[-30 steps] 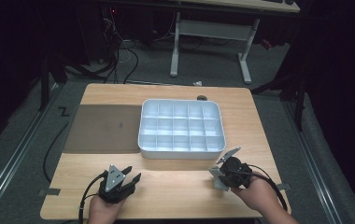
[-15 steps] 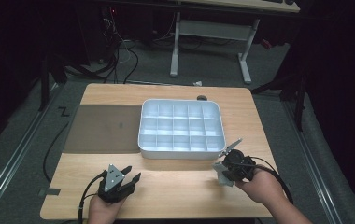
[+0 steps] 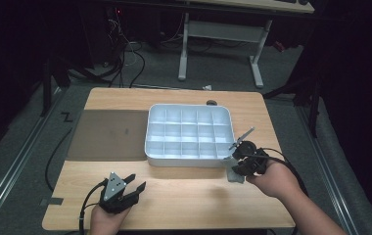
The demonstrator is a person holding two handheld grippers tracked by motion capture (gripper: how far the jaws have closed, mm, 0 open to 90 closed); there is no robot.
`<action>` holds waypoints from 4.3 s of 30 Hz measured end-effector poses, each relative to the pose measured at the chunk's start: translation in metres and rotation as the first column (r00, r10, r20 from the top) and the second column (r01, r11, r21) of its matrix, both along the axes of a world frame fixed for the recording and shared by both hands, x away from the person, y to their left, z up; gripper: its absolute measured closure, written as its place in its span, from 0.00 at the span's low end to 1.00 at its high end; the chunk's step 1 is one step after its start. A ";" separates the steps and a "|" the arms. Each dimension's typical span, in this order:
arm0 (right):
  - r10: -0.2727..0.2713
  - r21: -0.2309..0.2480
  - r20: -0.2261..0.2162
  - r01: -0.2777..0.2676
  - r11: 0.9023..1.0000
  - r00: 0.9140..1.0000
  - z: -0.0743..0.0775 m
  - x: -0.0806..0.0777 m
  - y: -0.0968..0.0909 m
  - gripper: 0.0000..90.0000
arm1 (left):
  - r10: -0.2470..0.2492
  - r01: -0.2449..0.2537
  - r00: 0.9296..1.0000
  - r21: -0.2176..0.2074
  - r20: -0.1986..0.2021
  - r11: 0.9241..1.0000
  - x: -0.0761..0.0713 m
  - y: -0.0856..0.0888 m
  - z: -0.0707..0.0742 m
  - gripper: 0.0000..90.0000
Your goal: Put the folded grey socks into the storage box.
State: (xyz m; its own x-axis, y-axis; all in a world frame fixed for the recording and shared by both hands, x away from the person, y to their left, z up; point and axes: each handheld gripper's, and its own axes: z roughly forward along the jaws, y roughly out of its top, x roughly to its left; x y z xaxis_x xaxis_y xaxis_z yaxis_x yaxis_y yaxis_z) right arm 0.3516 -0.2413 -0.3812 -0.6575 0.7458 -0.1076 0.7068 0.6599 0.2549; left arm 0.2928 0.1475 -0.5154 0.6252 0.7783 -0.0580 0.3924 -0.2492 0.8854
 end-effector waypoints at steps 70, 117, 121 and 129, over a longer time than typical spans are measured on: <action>-0.193 -0.153 -0.194 0.164 0.975 0.962 -0.066 0.122 0.024 0.89 | -0.011 0.011 1.000 0.006 -0.012 1.000 0.001 0.000 -0.003 0.56; -0.179 -0.175 -0.180 0.147 0.973 0.967 -0.079 0.137 0.037 1.00 | -0.022 0.022 0.999 0.008 -0.026 1.000 0.003 -0.001 -0.006 0.56; -0.173 -0.142 -0.155 0.152 0.978 0.973 -0.064 0.130 0.034 0.99 | -0.020 0.020 0.999 0.007 -0.028 1.000 0.004 -0.002 -0.007 0.56; -0.210 -0.173 -0.220 0.174 0.969 0.953 -0.053 0.109 0.019 1.00 | -0.025 0.025 0.999 0.010 -0.024 1.000 0.003 -0.003 -0.006 0.56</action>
State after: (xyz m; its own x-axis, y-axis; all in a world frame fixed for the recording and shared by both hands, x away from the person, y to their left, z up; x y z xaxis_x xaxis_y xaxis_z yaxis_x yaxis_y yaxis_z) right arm 0.4611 -0.2220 -0.4341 -0.5236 0.8474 -0.0876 0.8516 0.5236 -0.0251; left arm 0.2954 0.1443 -0.5211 0.6429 0.7632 -0.0654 0.4072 -0.2682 0.8731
